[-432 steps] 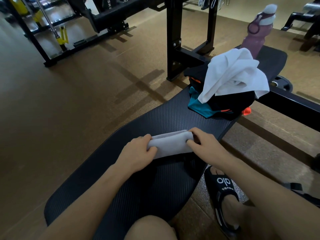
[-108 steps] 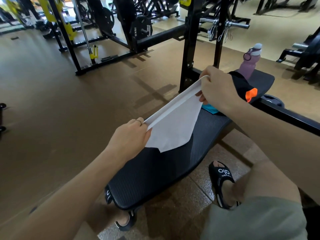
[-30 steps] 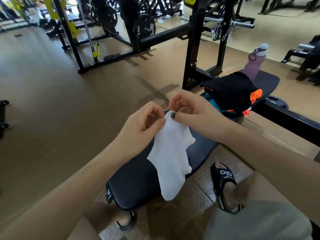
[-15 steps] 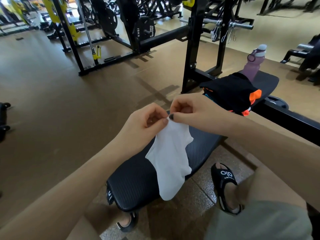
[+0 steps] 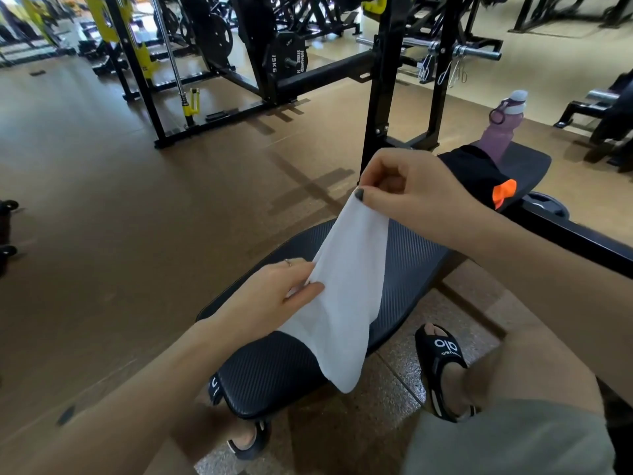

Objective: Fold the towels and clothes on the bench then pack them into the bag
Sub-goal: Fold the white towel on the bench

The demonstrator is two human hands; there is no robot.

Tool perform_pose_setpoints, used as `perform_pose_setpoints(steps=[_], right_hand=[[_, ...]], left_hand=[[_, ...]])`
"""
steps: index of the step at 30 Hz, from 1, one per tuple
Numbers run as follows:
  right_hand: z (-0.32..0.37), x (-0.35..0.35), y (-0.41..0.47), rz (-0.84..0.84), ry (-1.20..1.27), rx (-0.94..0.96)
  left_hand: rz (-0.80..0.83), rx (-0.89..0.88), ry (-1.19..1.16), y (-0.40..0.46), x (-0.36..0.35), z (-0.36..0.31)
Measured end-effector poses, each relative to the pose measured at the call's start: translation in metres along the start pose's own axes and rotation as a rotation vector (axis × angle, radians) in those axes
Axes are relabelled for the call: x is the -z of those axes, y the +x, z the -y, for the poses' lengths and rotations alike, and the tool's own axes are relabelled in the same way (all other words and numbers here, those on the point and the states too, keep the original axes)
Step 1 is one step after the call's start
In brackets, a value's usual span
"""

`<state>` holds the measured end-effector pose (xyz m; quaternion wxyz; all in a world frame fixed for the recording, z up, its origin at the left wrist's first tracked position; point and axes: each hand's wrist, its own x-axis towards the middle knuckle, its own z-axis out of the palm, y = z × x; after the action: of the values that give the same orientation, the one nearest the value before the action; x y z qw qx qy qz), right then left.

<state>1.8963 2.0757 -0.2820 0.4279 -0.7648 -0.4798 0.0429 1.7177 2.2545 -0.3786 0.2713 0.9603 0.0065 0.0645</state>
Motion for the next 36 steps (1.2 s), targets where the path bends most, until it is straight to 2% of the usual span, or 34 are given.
perform_pose_setpoints(steps=[7,15,20,24,30,36], right_hand=[[-0.028,0.019,0.0,-0.091,-0.121,-0.061],[-0.061,0.021,-0.008,-0.132,-0.173,-0.192],[-0.066,0.02,-0.011,-0.136,-0.18,-0.22],[-0.069,0.024,-0.011,-0.136,-0.167,-0.247],[-0.073,0.03,-0.012,-0.156,-0.105,-0.305],[-0.075,0.031,-0.012,-0.134,-0.137,-0.331]], left_hand=[[0.01,0.088,0.078,-0.03,0.002,0.042],[-0.196,0.078,0.123,-0.043,0.046,0.063],[-0.385,0.168,0.013,-0.041,0.06,0.055],[-0.503,0.284,-0.212,-0.038,0.063,0.046],[-0.512,0.264,-0.202,-0.037,0.068,0.043],[-0.493,0.252,-0.039,-0.036,0.07,0.046]])
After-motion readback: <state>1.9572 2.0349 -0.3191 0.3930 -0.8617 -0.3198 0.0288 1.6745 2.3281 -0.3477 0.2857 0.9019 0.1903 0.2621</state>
